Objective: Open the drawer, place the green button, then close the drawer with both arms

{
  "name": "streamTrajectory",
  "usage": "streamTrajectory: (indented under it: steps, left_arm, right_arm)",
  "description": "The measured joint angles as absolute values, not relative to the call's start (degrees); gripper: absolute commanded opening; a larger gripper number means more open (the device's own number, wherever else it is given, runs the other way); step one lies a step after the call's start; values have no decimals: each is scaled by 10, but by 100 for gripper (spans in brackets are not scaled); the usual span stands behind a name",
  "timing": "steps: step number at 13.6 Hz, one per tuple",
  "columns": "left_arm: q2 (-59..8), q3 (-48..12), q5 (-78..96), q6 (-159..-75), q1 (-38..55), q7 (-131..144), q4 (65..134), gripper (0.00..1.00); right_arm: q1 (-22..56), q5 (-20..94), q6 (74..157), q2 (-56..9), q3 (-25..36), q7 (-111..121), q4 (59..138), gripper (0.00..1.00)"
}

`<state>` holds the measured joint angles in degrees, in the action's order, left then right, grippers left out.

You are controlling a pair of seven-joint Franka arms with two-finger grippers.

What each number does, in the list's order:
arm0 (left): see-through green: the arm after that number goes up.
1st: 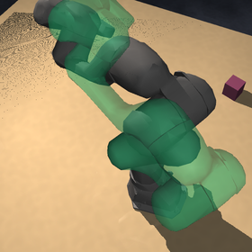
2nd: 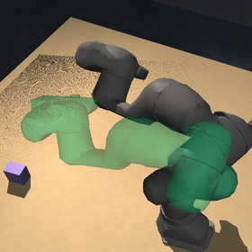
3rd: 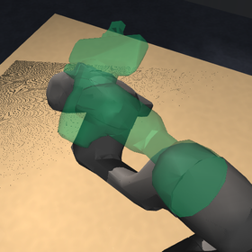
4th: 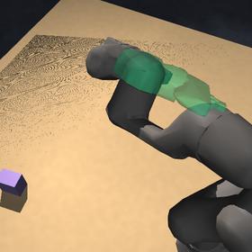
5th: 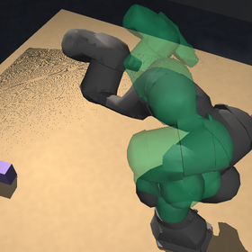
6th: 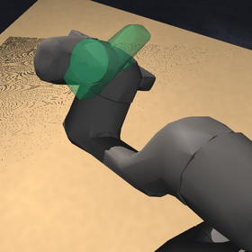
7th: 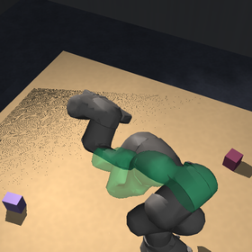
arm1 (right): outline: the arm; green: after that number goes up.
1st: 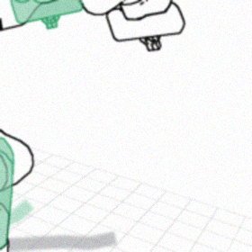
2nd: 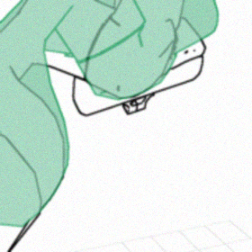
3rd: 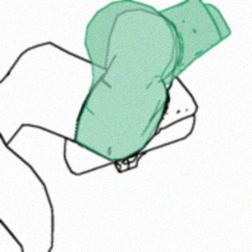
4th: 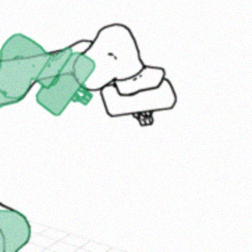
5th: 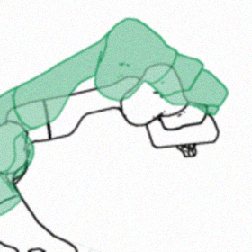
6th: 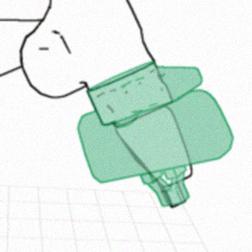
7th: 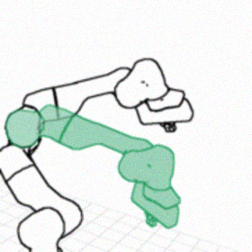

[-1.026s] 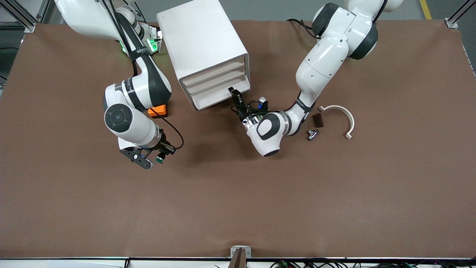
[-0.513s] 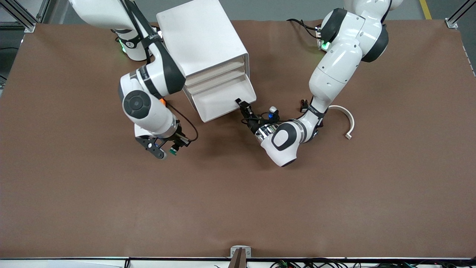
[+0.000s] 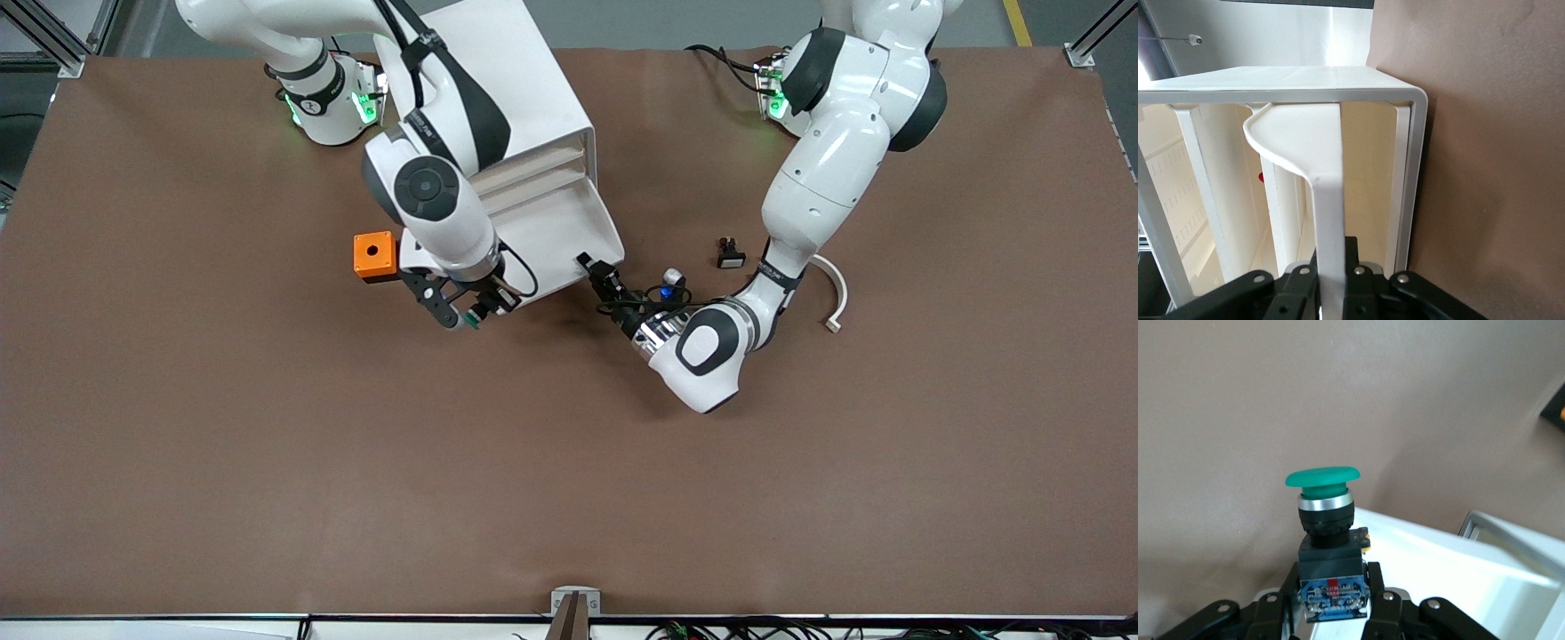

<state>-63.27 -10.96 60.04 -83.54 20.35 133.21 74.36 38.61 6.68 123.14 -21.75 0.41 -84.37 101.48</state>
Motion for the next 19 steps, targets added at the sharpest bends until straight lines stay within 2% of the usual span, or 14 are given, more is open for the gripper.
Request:
streamTrajectory:
  steps: [1,2,3,4,10,15,19]
  left_arm:
    - [-633,-110,600,-835,203,1332,743,50]
    - [-633,-110,600,-835,202,1332,743,74]
    - [-633,-110,600,-835,200,1327,741,92]
    - [-633,-110,600,-835,197,1310,739,100]
    - [-630,-96,600,-852,179,1198,714,100]
    - [-622,-46,600,-860,184,1030,665,99]
    - [-598,21,593,-896,223,857,650,99]
  right_arm:
    - [398,67,1245,-218,4,-869,1024,0]
    - [409,67,1260,-218,4,-894,1032,0]
    - [421,67,1272,-218,4,-915,1042,0]
    - [432,67,1281,-218,4,-932,1050,0]
    - [500,67,1327,-218,4,-1013,1094,0]
    - [529,67,1340,-218,4,-1062,1103,0]
    - [543,67,1346,-220,4,-1086,1106,0]
